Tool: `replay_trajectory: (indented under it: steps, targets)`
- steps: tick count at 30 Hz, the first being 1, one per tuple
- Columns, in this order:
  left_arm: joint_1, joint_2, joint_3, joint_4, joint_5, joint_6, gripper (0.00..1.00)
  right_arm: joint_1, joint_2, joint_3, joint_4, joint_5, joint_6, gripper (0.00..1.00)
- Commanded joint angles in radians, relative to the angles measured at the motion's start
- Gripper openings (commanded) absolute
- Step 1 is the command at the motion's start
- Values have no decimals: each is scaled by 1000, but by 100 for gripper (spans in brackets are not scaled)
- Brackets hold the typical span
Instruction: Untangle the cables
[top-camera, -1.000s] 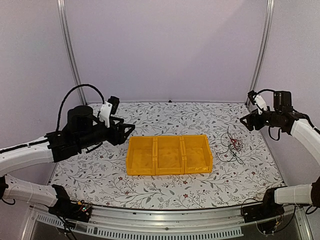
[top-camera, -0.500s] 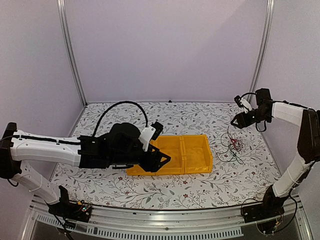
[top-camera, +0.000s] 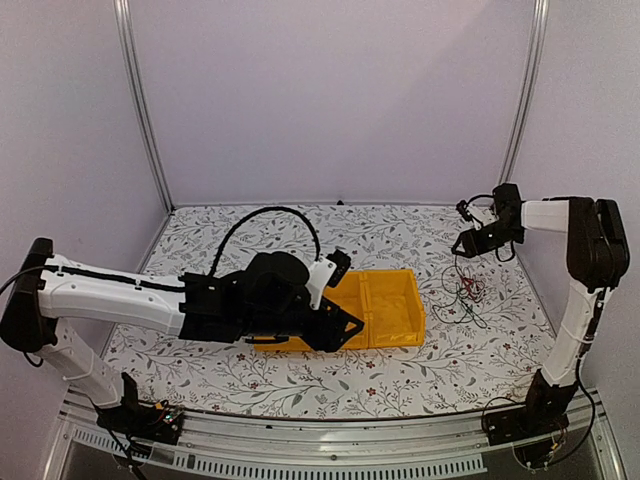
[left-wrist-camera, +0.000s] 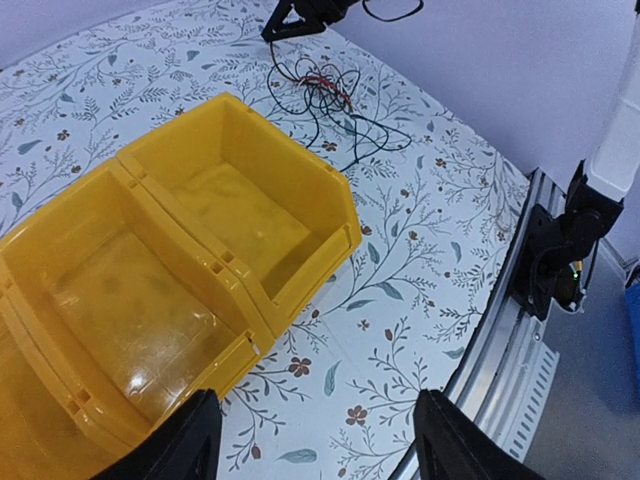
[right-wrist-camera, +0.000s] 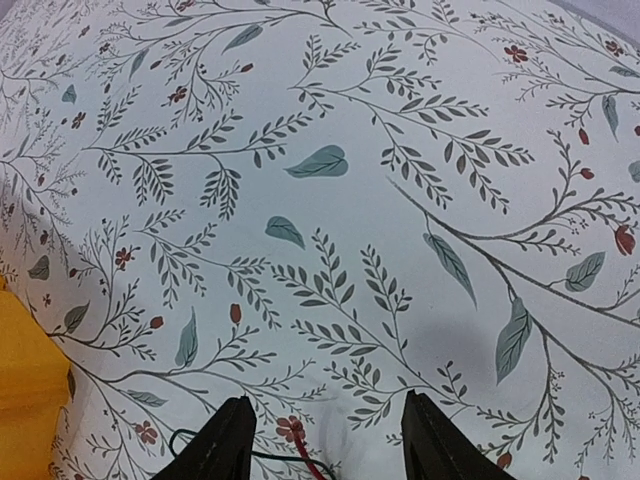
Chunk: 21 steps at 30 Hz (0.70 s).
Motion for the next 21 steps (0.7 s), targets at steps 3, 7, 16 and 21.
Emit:
replay_trajectory:
  steps: [3, 7, 16, 21]
  targets:
    - [-16, 15, 40, 1, -15, -20, 67, 0, 78, 65, 30, -45, 39, 46]
    - [-16, 23, 49, 1, -19, -17, 68, 0, 105, 76, 19, -67, 42, 36]
    - [-13, 82, 93, 65, -57, 19, 68, 0, 53, 47, 2, -84, 48, 0]
    - [8, 193, 220, 117, -114, 54, 78, 0, -118, 45, -84, -89, 25, 0]
